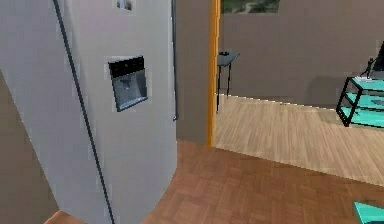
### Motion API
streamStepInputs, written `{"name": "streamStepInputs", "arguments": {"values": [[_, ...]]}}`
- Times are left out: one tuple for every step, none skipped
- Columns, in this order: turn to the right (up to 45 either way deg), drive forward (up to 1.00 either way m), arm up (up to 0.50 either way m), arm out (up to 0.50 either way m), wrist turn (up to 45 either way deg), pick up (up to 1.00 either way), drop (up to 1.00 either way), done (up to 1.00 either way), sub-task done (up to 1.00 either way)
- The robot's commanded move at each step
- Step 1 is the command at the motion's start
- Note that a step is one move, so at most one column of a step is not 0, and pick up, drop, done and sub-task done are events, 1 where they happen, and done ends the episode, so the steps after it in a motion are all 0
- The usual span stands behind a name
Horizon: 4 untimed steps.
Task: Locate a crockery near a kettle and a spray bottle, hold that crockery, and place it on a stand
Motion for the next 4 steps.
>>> {"name": "streamStepInputs", "arguments": {"values": [[0.0, 0.0, 0.0, -0.3, 0.0, 0.0, 0.0, 0.0, 0.0], [21.0, 0.0, 0.0, 0.0, 0.0, 0.0, 0.0, 0.0, 0.0], [0.0, 1.0, 0.0, 0.0, 0.0, 0.0, 0.0, 0.0, 0.0], [3.0, 0.0, 0.0, 0.0, 0.0, 0.0, 0.0, 0.0, 0.0]]}}
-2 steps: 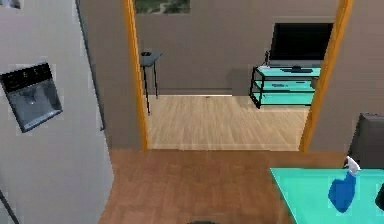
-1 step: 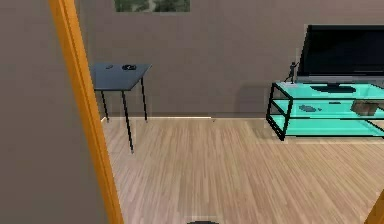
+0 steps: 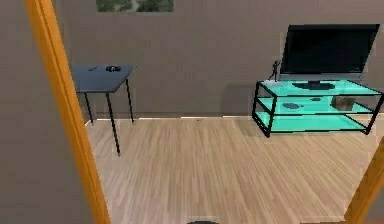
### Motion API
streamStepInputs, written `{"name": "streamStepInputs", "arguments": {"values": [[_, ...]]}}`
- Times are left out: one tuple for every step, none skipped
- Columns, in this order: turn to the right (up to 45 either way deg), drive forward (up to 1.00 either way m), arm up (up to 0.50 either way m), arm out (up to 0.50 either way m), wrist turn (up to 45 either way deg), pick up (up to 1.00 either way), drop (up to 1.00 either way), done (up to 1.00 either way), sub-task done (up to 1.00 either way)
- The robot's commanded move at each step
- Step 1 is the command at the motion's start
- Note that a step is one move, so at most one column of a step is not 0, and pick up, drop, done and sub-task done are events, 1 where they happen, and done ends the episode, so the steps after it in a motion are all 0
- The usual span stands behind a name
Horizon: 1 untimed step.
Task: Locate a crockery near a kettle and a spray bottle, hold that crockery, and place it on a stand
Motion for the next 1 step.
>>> {"name": "streamStepInputs", "arguments": {"values": [[0.0, 0.05, 0.0, 0.0, 0.0, 0.0, 0.0, 0.0, 0.0]]}}
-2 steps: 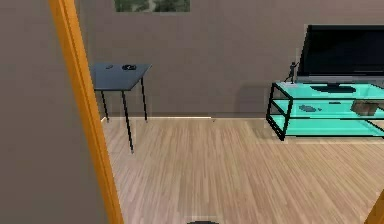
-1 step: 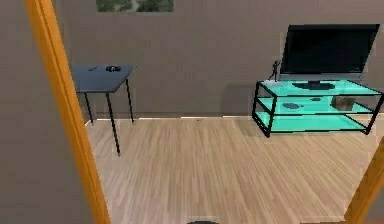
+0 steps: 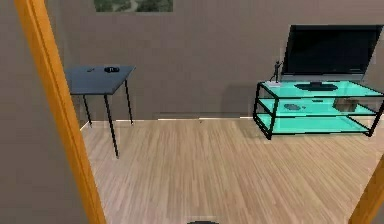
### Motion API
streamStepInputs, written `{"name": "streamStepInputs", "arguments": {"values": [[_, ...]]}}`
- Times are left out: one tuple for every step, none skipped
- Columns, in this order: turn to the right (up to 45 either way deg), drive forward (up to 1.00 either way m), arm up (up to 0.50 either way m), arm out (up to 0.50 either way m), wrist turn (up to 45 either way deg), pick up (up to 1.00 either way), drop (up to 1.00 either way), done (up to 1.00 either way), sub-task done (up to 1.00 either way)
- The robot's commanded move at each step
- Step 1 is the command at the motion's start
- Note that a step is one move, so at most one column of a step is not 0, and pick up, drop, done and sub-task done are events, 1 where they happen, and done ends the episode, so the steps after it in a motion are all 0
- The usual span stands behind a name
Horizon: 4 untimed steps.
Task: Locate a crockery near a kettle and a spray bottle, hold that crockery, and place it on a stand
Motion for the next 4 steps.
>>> {"name": "streamStepInputs", "arguments": {"values": [[24.0, 0.0, 0.0, 0.0, 0.0, 0.0, 0.0, 0.0, 0.0], [0.0, 1.0, 0.0, 0.0, 0.0, 0.0, 0.0, 0.0, 0.0], [0.0, 0.3, 0.0, 0.0, 0.0, 0.0, 0.0, 0.0, 0.0], [-18.0, 0.0, 0.0, 0.0, 0.0, 0.0, 0.0, 0.0, 0.0]]}}
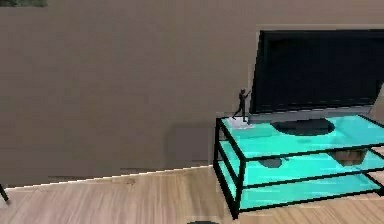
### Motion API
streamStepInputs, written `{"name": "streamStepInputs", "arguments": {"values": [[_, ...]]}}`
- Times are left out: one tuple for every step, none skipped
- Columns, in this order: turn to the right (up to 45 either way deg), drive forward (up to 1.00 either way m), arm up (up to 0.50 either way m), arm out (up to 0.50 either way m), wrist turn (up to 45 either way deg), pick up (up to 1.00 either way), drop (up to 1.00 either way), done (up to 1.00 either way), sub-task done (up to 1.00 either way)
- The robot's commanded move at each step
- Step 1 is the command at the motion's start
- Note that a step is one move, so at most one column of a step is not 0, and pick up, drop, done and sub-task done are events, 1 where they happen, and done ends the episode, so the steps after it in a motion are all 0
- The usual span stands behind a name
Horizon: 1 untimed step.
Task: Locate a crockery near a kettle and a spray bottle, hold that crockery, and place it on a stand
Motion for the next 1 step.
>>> {"name": "streamStepInputs", "arguments": {"values": [[0.0, 0.05, 0.0, 0.0, 0.0, 0.0, 0.0, 0.0, 0.0]]}}
